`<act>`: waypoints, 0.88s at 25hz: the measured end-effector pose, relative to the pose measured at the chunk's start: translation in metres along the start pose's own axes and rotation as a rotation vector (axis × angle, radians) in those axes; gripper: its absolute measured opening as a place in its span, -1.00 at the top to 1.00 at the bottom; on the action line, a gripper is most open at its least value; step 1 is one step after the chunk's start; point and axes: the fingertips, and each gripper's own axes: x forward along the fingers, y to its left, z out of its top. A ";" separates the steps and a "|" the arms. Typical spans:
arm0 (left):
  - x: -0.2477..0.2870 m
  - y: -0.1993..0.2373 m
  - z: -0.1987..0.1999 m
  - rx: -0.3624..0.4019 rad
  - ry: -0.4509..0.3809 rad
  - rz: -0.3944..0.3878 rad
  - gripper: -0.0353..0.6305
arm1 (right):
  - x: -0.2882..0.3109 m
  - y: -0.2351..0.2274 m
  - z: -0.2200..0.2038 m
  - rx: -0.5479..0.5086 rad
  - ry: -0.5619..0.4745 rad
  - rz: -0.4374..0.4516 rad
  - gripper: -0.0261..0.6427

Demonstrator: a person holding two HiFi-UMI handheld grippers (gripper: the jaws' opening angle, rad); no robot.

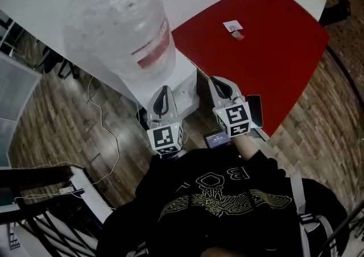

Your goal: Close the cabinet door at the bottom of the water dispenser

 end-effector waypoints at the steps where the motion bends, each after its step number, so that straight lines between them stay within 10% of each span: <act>1: 0.001 -0.001 0.001 0.005 -0.003 -0.002 0.87 | 0.000 -0.002 0.003 0.001 -0.006 -0.006 0.93; 22: -0.004 0.001 0.001 0.044 -0.015 -0.007 0.87 | 0.003 0.003 0.006 0.008 -0.022 -0.011 0.93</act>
